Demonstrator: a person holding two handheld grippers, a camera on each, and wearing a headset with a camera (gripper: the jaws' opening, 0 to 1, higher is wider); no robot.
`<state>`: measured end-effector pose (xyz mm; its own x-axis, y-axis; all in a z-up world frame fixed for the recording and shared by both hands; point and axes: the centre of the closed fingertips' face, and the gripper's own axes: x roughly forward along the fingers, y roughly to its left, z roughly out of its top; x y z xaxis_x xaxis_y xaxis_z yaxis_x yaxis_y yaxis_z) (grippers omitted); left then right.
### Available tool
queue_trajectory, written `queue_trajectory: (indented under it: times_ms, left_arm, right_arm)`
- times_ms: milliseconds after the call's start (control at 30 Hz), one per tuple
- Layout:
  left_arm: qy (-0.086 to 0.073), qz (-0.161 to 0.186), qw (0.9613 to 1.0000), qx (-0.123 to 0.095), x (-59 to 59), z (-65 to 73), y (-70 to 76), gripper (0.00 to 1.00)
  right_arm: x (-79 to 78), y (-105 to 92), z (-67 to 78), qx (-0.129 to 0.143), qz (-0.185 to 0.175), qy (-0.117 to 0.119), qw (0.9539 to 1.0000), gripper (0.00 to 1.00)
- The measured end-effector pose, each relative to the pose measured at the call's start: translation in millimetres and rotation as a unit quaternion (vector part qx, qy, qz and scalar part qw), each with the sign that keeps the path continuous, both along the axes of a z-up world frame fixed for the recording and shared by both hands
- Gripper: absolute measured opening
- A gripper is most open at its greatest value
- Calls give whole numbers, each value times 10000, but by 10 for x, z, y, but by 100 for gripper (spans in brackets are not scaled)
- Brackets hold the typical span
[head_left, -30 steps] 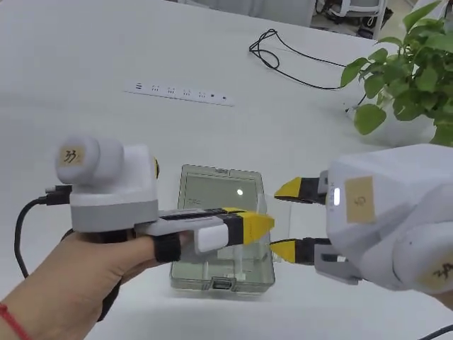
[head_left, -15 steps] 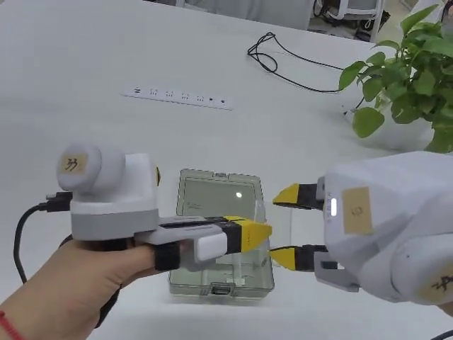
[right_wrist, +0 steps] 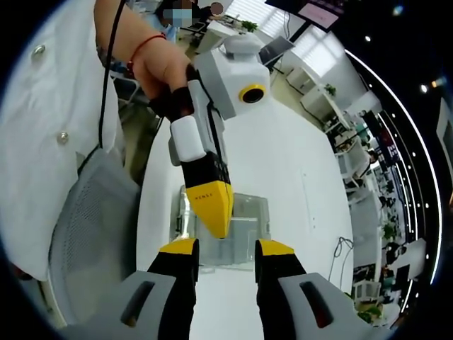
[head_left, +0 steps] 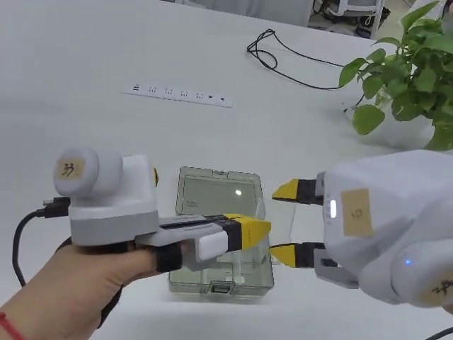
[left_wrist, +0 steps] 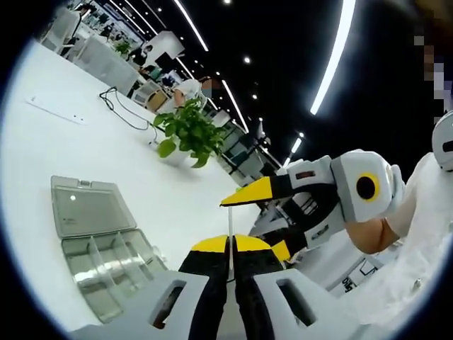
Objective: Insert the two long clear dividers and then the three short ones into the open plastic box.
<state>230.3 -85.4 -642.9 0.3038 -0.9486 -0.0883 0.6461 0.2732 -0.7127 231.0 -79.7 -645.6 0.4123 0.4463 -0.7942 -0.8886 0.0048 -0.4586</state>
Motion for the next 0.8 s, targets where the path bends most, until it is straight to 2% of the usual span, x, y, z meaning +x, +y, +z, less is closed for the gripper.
queue_trajectory:
  times_ms: [67,100,167,200,233,267,300,333,400,467,533,567,600,633,667,733,800]
  left_arm:
    - [33,14,10000,-6,17,-13,15,0]
    - [-3,27,10000,-5,24,-7,24,0]
    - [-246,-37,9996,133,26,-21,56,0]
    - [-314,-65,9993,173,23,-27,61,0]
    - [-571,-179,9978,273,-2,-27,66,0]
    - [-765,-249,9962,346,-17,-29,68,0]
    - [-948,-314,9941,427,-31,-31,76,0]
    - [-969,-413,9935,439,-66,-31,72,0]
    - [-1165,-537,9909,408,-114,4,67,0]
    - [-1424,-711,9863,437,-165,21,71,0]
    - [-1728,-872,9798,508,-220,43,64,0]
    - [-1985,-967,9737,568,-250,57,59,0]
    - [-2114,-1039,9700,603,-276,63,53,0]
    - [-2260,-1126,9656,624,-309,75,47,0]
    - [-2323,-1177,9635,628,-330,82,43,0]
    - [-2348,-1221,9623,624,-356,92,40,0]
    - [-2416,-1272,9600,624,-379,109,39,0]
  right_arm:
    - [-6,11,34,116,-29,65,9999,33]
    - [-13,21,55,199,-36,119,9997,34]
    - [-25,28,127,511,-84,389,9979,34]
    - [-13,23,161,646,-125,483,9967,34]
    - [-8,23,212,901,-209,717,9931,34]
    - [-7,21,230,975,-230,803,9917,33]
    - [-12,17,279,1131,-227,1001,9883,32]
    - [-23,19,325,1265,-170,1192,9846,32]
    - [-59,26,371,1477,-98,1567,9765,30]
    - [-87,4,371,1499,13,1852,9712,26]
    - [-119,-1,358,1533,76,2115,9652,23]
    - [-125,-4,342,1533,110,2243,9623,23]
    - [-119,-2,331,1547,135,2301,9607,23]
    - [-127,4,308,1594,146,2463,9559,22]
    - [-130,7,300,1610,149,2523,9541,21]
    - [-179,39,289,1676,226,2783,9455,17]
    - [-271,85,295,1759,342,3087,9341,15]
